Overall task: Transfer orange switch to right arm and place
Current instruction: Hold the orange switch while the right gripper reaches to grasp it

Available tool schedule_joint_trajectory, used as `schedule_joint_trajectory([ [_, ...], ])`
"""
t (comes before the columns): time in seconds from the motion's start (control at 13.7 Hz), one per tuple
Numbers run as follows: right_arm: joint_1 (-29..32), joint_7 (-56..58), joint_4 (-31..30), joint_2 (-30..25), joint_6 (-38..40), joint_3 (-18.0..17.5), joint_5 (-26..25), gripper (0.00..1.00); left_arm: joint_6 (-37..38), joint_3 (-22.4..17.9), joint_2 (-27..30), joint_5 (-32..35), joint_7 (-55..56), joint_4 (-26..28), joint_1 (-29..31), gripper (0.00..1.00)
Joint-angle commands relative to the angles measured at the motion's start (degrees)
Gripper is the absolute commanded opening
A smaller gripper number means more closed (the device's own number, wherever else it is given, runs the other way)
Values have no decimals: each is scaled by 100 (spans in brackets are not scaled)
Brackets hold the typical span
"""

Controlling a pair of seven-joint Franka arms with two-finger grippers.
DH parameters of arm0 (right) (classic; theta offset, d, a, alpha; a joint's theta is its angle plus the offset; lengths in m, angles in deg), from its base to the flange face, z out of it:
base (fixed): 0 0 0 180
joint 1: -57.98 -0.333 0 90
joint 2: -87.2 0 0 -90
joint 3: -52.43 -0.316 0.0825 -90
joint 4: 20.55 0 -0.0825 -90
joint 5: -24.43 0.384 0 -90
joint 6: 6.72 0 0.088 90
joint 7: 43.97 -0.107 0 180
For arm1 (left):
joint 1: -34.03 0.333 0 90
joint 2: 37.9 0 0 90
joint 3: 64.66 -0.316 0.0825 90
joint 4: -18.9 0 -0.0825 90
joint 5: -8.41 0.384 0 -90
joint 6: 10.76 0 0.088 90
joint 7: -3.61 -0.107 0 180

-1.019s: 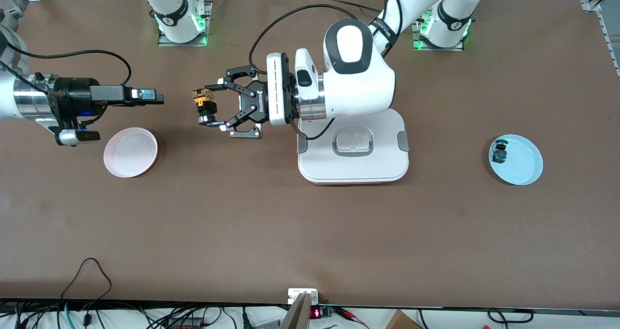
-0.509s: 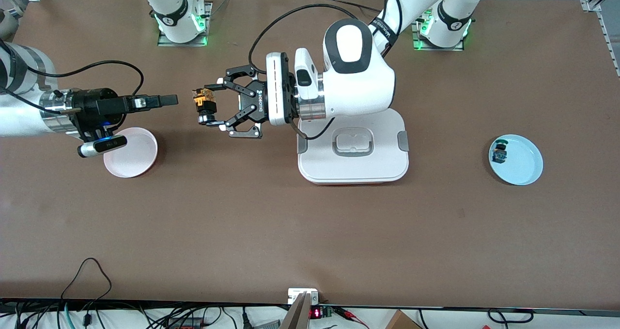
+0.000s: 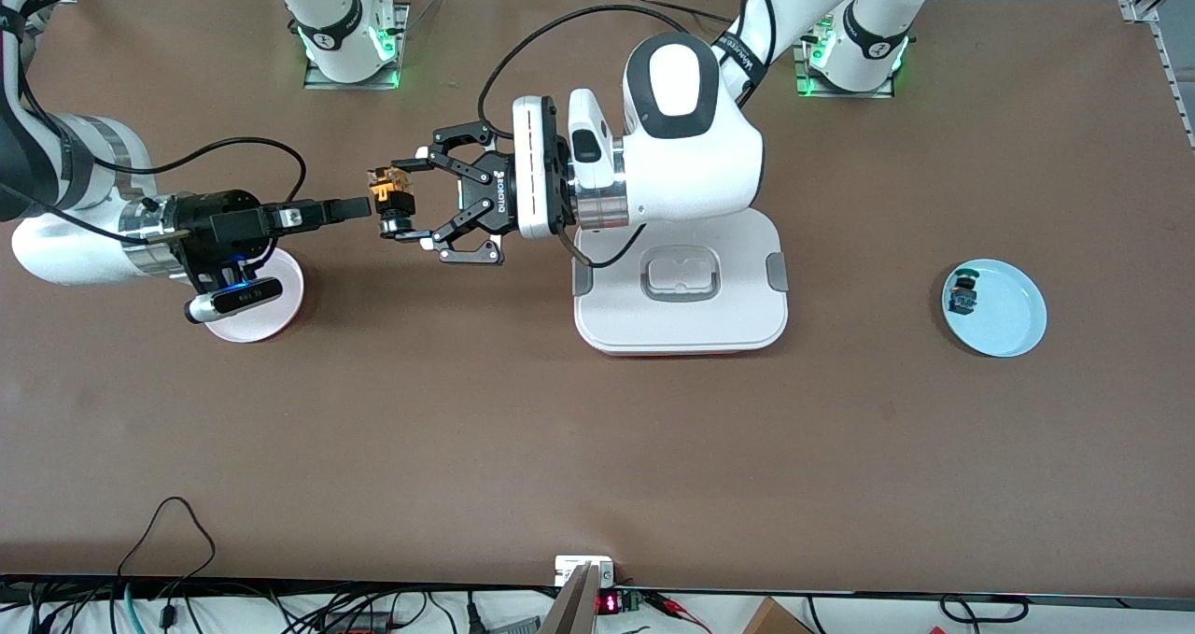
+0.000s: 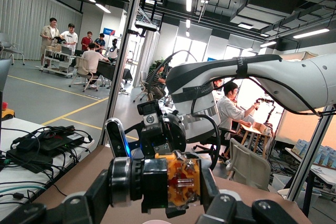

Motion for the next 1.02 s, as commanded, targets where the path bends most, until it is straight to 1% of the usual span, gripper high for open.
schedule_joint_trajectory([
  [0.0, -98, 12, 241, 132, 6, 7, 358, 100, -88, -67, -17, 100, 141, -139, -84, 0],
  [0.65, -406, 117, 277, 167, -3, 7, 376, 100, -158, -67, -44, 100, 132, -139, -128, 0],
  [0.95, -424, 117, 268, 132, -12, 7, 367, 100, -167, -67, -35, 100, 115, -139, -136, 0],
])
